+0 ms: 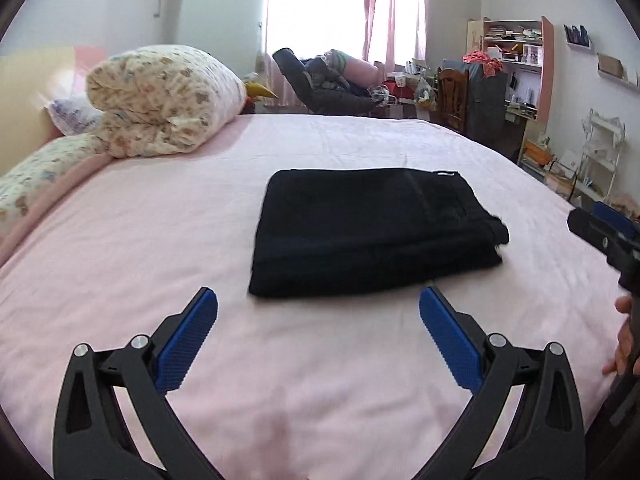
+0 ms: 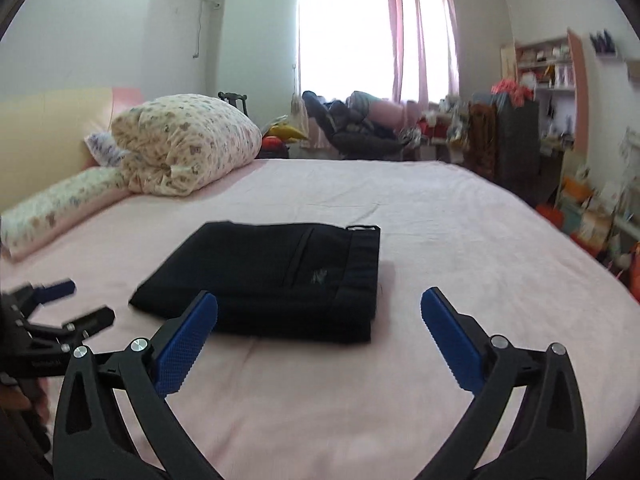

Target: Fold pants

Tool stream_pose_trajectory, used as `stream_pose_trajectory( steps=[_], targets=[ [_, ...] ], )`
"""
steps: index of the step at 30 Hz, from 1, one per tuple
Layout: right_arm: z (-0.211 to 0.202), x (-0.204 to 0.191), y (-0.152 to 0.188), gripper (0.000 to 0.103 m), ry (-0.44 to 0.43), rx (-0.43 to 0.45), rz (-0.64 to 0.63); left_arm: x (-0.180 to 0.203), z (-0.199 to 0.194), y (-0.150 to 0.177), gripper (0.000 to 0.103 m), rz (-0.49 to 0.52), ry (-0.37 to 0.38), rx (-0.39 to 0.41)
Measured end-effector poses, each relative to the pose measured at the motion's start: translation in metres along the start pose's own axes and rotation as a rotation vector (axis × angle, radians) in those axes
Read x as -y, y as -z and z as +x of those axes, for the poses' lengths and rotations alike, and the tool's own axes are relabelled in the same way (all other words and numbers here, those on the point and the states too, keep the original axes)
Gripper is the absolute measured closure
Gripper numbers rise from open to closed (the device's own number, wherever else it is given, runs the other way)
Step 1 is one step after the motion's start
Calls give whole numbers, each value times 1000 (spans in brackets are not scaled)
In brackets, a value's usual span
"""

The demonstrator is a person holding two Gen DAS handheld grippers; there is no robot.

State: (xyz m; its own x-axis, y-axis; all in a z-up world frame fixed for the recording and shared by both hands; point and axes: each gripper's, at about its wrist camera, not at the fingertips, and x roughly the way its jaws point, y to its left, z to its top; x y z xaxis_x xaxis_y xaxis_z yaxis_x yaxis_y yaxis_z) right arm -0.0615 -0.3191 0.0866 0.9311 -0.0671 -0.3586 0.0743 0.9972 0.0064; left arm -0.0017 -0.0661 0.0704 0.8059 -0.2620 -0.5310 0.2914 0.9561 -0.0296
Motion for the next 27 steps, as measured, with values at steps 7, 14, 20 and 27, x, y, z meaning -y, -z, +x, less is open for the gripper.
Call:
stream_pose_trajectory(
  steps=[7, 14, 20, 27],
  targets=[
    [-21, -20, 38, 1, -15, 4, 29, -10, -11, 44, 2, -133, 75, -45],
    [-11, -24, 55, 1, -5, -16, 27, 1, 0, 56, 2, -48, -1, -65],
    [-2, -25, 68, 1, 23, -39, 39, 6, 4, 58, 2, -18, -14, -62],
    [8, -32, 76, 1, 29, -62, 33, 4, 12, 59, 2, -35, -28, -90]
  ],
)
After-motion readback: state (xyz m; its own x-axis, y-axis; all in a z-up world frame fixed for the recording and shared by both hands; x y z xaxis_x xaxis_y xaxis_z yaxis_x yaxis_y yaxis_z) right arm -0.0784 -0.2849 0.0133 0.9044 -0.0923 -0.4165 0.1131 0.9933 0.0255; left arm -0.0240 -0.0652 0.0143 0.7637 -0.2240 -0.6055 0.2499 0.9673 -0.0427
